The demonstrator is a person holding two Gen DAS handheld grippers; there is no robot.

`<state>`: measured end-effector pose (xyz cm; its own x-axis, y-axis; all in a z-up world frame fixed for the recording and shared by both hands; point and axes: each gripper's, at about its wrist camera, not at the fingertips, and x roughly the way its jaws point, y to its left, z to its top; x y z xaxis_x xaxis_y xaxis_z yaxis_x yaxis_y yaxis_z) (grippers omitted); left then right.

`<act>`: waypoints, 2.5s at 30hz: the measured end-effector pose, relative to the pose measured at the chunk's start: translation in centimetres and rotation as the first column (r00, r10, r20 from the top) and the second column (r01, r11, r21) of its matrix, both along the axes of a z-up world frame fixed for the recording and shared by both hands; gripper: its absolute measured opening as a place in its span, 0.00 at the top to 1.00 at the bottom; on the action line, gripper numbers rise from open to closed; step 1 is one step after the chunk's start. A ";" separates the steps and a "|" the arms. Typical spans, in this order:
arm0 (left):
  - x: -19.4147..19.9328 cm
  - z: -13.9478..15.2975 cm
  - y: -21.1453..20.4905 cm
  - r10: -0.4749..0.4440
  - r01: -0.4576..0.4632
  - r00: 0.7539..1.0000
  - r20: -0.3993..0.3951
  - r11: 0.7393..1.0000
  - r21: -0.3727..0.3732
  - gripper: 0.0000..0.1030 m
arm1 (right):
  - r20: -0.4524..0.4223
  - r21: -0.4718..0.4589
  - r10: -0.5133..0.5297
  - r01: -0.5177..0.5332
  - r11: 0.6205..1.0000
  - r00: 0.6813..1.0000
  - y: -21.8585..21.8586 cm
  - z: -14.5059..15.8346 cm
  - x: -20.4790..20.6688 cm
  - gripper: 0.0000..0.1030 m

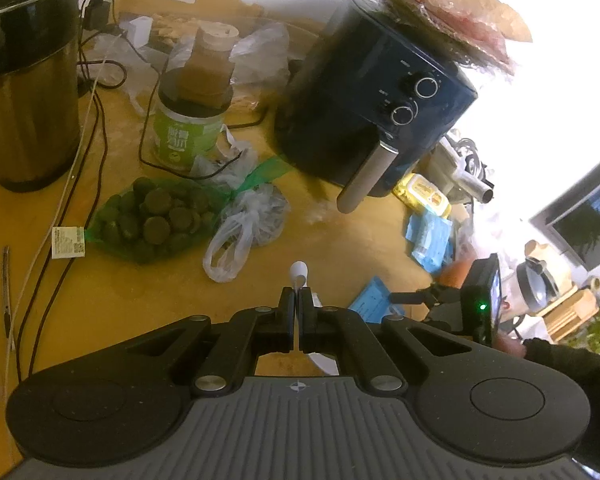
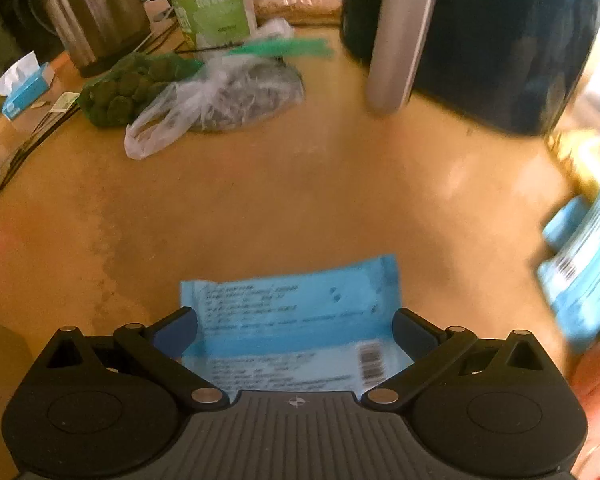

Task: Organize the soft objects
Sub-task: 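Lower the right gripper onto the blue wipes packet and close it, then lift the blue wipes packet with the right gripper while the left carries the strap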

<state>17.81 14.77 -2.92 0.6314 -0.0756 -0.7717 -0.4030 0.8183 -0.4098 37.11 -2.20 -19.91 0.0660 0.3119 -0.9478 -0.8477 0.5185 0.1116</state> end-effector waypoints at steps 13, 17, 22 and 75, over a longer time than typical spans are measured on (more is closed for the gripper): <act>-0.6 0.3 -0.4 -0.002 0.003 1.000 0.011 1.000 -0.004 0.98 | 0.084 -0.043 0.046 -0.043 0.998 0.995 0.6 -0.5 -1.6 0.01; -0.8 0.4 -0.4 0.000 0.000 1.000 0.016 1.000 -0.006 0.98 | 0.092 -0.005 0.041 -0.041 0.999 0.995 -0.1 -0.1 -1.7 0.12; -0.7 0.3 -0.4 -0.008 0.008 1.000 0.015 1.000 -0.010 0.98 | 0.104 0.026 0.059 -0.062 0.998 0.993 -0.7 1.0 -1.7 0.35; -1.2 0.9 -1.1 -0.032 0.033 0.999 0.041 0.999 -0.028 0.98 | 0.018 0.016 -0.057 0.057 0.998 0.998 -8.8 4.8 -2.5 0.02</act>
